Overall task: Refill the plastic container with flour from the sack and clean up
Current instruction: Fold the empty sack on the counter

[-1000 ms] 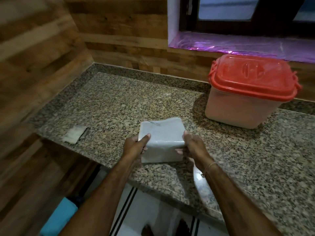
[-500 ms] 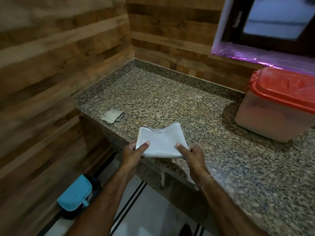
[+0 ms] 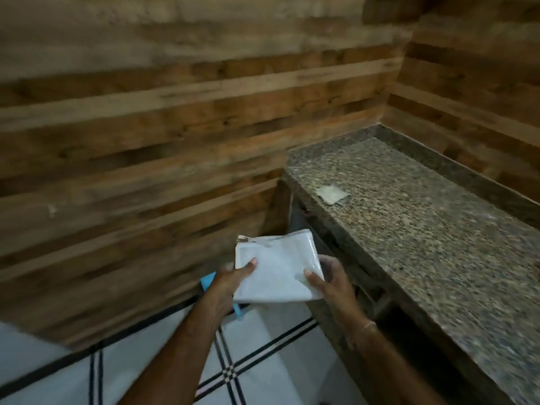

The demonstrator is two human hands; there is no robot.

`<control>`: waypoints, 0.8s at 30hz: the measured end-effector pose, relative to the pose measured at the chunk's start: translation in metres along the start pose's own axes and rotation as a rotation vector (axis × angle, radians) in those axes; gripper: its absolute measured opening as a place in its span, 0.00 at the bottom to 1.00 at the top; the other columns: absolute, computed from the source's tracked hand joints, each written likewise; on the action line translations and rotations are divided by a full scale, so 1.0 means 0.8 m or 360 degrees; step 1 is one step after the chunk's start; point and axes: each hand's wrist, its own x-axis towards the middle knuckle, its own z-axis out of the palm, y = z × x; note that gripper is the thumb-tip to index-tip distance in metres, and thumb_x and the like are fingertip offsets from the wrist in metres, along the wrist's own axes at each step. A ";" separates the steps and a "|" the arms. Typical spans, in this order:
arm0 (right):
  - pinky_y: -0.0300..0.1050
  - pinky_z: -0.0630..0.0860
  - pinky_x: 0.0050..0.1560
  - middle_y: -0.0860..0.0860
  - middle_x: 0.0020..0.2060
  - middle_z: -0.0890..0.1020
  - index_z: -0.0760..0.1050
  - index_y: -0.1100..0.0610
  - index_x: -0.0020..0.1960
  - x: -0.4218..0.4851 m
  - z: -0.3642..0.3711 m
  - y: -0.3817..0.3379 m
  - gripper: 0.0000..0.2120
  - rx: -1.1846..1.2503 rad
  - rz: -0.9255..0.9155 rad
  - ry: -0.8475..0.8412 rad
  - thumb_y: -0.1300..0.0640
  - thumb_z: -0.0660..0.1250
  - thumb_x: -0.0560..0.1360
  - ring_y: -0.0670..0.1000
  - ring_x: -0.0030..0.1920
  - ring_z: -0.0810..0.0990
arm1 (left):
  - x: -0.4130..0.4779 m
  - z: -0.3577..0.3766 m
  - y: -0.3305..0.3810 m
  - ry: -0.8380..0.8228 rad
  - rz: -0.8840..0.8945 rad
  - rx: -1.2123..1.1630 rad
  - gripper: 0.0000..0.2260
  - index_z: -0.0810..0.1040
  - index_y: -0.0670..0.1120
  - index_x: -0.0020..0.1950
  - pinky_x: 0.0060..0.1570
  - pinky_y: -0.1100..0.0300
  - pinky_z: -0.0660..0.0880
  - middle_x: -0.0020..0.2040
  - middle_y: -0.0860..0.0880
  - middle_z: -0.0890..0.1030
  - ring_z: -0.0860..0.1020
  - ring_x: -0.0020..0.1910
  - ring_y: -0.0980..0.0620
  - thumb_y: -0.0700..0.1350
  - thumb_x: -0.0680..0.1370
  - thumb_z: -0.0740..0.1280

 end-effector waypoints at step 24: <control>0.44 0.81 0.43 0.58 0.48 0.86 0.82 0.62 0.49 0.285 0.257 0.213 0.08 -0.0693 0.0750 -0.0265 0.56 0.71 0.80 0.52 0.42 0.83 | 0.204 -0.200 -0.123 0.1037 -0.0258 -0.0079 0.09 0.84 0.45 0.53 0.37 0.60 0.78 0.46 0.47 0.86 0.83 0.43 0.49 0.47 0.76 0.76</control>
